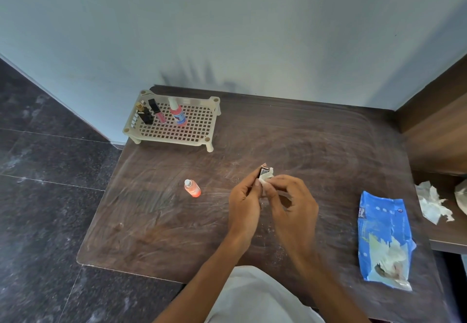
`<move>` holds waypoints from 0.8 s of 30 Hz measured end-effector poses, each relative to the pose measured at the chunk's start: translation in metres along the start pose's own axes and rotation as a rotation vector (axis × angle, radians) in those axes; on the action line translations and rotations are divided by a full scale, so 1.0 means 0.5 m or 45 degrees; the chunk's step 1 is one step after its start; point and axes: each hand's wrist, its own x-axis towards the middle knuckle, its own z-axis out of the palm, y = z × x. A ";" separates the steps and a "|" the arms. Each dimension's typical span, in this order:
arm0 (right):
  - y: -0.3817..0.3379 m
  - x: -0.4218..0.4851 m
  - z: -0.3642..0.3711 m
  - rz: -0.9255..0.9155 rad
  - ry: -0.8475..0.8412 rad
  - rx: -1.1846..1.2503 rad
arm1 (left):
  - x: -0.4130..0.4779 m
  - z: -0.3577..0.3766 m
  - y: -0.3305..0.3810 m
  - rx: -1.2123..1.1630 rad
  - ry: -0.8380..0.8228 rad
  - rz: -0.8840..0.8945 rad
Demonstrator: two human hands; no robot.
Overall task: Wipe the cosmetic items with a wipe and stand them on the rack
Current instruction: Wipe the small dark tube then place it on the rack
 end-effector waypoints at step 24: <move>-0.026 0.150 -0.029 0.400 -0.699 -0.145 | 0.028 -0.076 -0.017 0.827 -0.058 0.692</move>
